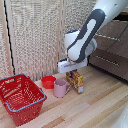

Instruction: Shift your gripper thoughtfully near the cereal snack bar. Tenderly grip the snack bar with your precision device. Carefully hover the precision device above the first drawer installation and invite the snack bar to descend into the first drawer installation.

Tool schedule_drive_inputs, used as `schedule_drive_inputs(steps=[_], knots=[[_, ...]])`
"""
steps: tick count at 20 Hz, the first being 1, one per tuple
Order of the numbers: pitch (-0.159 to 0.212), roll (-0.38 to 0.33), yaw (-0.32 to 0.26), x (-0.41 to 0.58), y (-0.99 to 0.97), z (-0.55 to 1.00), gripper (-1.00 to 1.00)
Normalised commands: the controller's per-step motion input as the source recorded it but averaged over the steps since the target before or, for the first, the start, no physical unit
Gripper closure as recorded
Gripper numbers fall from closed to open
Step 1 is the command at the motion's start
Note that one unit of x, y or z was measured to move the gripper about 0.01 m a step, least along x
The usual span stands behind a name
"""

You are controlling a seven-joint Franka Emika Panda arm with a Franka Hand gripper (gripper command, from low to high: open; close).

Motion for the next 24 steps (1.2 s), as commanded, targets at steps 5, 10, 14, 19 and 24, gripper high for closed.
schedule_drive_inputs(steps=[5,10,14,19,24], knots=[[0.000,0.025,0.000,0.233,-0.05,1.00,1.00],[0.000,0.048,0.000,0.401,-0.16,0.99,1.00],[0.000,0.045,-0.033,0.456,-0.12,0.97,1.00],[0.000,0.078,-0.101,0.395,-0.02,0.82,1.00],[0.028,0.157,-0.144,0.192,0.00,0.64,1.00]])
